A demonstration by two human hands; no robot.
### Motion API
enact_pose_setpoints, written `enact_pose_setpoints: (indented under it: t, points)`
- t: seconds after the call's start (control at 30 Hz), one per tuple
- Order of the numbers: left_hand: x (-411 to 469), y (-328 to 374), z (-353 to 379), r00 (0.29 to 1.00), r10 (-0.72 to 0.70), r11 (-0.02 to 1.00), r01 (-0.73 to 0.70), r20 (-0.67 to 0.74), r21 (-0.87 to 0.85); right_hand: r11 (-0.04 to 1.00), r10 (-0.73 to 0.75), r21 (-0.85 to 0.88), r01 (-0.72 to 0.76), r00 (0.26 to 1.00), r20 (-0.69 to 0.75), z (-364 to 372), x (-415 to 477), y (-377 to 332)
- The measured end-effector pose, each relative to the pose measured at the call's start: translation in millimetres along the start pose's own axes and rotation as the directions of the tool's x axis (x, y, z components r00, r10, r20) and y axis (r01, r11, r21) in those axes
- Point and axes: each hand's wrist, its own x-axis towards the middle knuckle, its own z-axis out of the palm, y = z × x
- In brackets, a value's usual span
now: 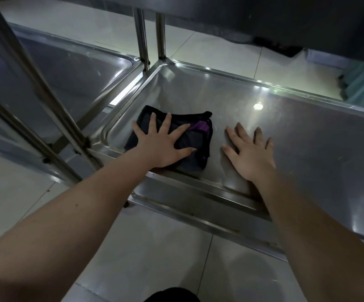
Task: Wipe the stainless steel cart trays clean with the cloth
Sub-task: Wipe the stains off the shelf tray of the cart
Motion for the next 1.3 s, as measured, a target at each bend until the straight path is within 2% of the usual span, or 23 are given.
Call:
enact_pose_setpoints:
  t: [0.2, 0.33, 0.6, 0.73, 0.9, 0.97, 1.07, 1.13, 1.2, 1.3]
  points:
    - [17, 21, -11, 0.995, -0.087, 0.996, 0.087, -0.043, -0.005, 1.000, -0.001, 0.006, 0.001, 1.000, -0.011, -1, -3, -1]
    - [29, 25, -23, 0.993, -0.094, 0.995, 0.093, -0.065, -0.026, 1.000, -0.003, 0.026, 0.003, 1.000, -0.023, 0, -2, 0]
    - [15, 29, 2, 0.991, -0.095, 0.992, 0.086, -0.091, -0.098, 1.000, -0.029, 0.012, 0.029, 0.999, 0.018, 1, 1, 3]
    - [15, 2, 3, 0.993, -0.028, 0.996, 0.018, -0.114, -0.084, 0.999, -0.038, 0.013, 0.038, 0.999, 0.028, -1, 2, 5]
    - [12, -34, -3, 0.998, -0.026, 0.997, 0.021, -0.065, -0.072, 1.000, -0.010, 0.022, 0.009, 0.999, 0.044, -4, 2, 2]
    - [10, -30, -3, 0.997, -0.026, 0.997, 0.021, -0.067, -0.071, 0.999, 0.025, 0.037, -0.025, 1.000, 0.000, -5, 4, -8]
    - [8, -27, -4, 0.997, -0.032, 0.996, 0.026, -0.072, -0.081, 0.990, 0.011, 0.141, 0.012, 0.986, -0.164, -9, 23, -43]
    - [7, -28, -5, 0.997, -0.038, 0.997, 0.033, -0.068, -0.077, 0.984, 0.000, 0.178, 0.021, 0.993, -0.120, -12, 43, -67]
    - [4, -27, -5, 0.997, -0.038, 0.997, 0.034, -0.063, -0.071, 0.990, 0.010, 0.143, -0.005, 0.999, -0.036, -11, 60, -77]
    - [2, -35, -4, 0.997, -0.039, 0.996, 0.033, -0.065, -0.082, 0.995, 0.028, 0.090, -0.029, 1.000, 0.014, -5, 70, -74]
